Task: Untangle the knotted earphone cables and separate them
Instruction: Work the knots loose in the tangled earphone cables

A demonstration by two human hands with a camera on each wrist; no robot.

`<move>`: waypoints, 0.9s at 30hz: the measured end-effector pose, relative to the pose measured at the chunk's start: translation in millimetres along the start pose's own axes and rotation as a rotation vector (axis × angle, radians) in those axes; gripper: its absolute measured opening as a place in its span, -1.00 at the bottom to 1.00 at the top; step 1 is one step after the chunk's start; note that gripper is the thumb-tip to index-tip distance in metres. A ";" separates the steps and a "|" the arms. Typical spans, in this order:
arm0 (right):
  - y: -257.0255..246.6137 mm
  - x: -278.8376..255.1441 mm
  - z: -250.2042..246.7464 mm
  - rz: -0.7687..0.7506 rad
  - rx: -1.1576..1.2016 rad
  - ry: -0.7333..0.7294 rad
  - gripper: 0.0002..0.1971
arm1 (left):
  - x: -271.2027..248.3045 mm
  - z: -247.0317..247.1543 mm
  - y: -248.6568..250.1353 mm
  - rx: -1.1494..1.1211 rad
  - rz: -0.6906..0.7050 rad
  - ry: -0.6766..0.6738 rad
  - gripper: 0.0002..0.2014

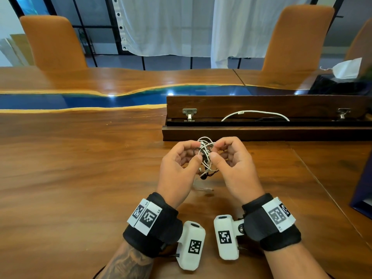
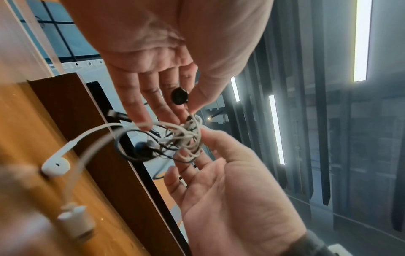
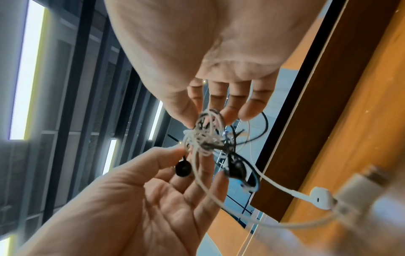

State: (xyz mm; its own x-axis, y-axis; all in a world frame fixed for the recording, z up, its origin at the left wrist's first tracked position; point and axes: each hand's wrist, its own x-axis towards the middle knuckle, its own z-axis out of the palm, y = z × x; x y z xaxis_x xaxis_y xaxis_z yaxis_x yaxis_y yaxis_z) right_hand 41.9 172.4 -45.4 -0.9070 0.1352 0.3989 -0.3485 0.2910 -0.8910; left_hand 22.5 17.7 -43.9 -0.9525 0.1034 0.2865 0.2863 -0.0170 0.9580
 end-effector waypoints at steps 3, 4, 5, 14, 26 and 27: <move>-3.7 -1.6 -0.2 0.017 0.007 -0.041 -0.75 | -1.4 -0.8 2.9 0.019 0.052 -0.008 -0.76; -3.8 -2.1 0.1 0.019 -0.011 -0.045 -0.74 | -1.7 -0.9 3.8 0.028 0.071 -0.015 -0.77; -3.3 -2.3 0.6 0.020 -0.022 -0.043 -0.75 | -2.1 -0.7 4.2 0.038 0.085 -0.019 -0.77; -1.8 -2.1 2.9 0.009 -0.022 -0.075 -0.72 | 1.8 -5.5 0.6 0.023 0.094 -0.017 -0.76; 2.8 -0.3 2.2 0.000 -0.021 -0.097 -0.70 | 1.8 -3.7 3.2 -0.040 0.061 -0.010 -0.70; 3.8 0.1 1.7 -0.006 -0.030 -0.083 -0.73 | 1.6 -3.1 3.6 -0.052 0.051 -0.015 -0.69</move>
State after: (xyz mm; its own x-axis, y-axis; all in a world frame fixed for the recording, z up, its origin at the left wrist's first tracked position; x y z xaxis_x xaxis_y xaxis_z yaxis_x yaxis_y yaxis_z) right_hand 40.1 171.9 -49.1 -0.9218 0.0547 0.3839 -0.3480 0.3202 -0.8811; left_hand 21.7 14.7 -40.0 -0.9350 0.1163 0.3350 0.3282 -0.0742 0.9417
